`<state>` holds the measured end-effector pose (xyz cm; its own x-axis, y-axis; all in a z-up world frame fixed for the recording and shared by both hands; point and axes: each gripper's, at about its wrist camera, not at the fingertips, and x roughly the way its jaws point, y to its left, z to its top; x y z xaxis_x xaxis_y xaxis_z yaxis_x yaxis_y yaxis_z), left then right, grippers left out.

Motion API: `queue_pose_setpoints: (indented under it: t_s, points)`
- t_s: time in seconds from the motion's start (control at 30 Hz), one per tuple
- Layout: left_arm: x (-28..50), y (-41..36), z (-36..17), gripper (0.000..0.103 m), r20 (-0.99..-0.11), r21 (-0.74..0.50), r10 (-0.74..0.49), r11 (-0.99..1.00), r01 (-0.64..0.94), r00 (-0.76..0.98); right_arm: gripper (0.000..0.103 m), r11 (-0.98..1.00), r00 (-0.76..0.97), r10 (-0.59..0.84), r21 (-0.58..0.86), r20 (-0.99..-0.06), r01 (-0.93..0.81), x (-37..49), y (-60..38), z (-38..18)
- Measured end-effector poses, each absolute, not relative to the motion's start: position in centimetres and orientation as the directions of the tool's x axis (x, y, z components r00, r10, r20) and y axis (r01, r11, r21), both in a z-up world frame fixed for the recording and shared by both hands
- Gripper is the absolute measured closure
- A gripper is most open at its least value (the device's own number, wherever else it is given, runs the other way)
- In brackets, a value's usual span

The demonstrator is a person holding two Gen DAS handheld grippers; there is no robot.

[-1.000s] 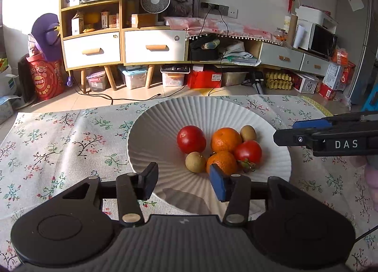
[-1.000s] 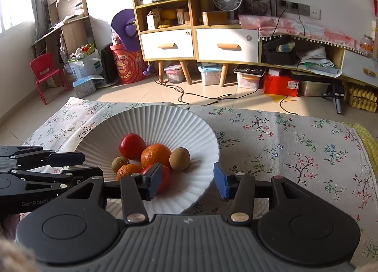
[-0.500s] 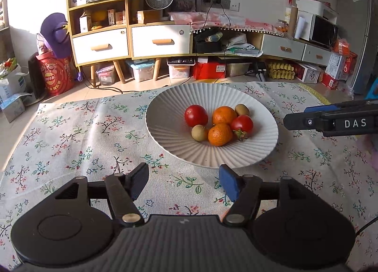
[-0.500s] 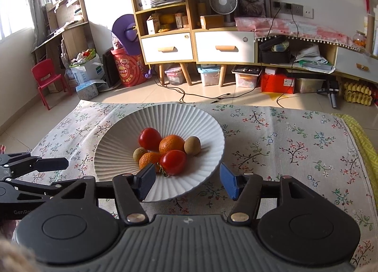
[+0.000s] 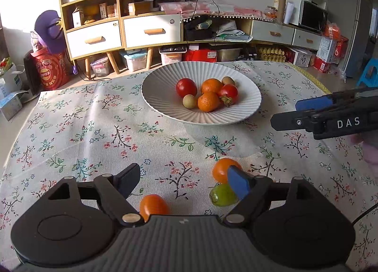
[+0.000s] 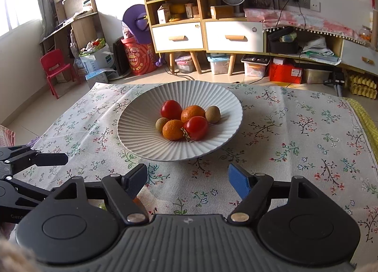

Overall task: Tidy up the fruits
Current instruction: 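Move both open tools back toward the limes and orange tomatoes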

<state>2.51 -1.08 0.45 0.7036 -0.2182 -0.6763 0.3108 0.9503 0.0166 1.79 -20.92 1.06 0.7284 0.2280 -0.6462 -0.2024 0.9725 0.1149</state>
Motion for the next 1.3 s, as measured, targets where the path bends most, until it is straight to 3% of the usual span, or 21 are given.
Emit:
queue_pose_setpoints:
  t_s: [0.3, 0.53, 0.87, 1.03, 1.3]
  points:
    - [1.2, -0.4, -0.5, 0.006, -0.674, 0.040, -0.205, 0.949, 0.312, 0.710, 0.015, 0.962, 0.719, 0.256, 0.100, -0.646, -0.253, -0.1, -20.0, 0.2]
    - [0.8, 0.0, -1.6, 0.006, -0.704, 0.052, -0.184, 0.950, 0.309, 0.686, 0.008, 0.963, 0.709, 0.251, 0.092, -0.659, -0.255, -0.7, -19.7, -0.7]
    - [-0.5, 0.3, -3.7, 0.006, -0.720, 0.061, -0.183, 0.944, 0.324, 0.670, 0.006, 0.953, 0.674, 0.264, 0.078, -0.690, -0.292, -2.1, -18.5, -2.4]
    - [-0.8, 0.4, -4.1, 0.008, -0.719, 0.032, -0.214, 0.940, 0.339, 0.661, 0.006, 0.943, 0.654, 0.277, 0.071, -0.704, -0.324, -2.5, -17.9, -2.9]
    - [-0.6, 0.1, -4.0, 0.026, -0.713, -0.032, -0.279, 0.930, 0.367, 0.644, 0.004, 0.936, 0.650, 0.282, 0.054, -0.705, -0.348, -3.0, -17.4, -3.1]
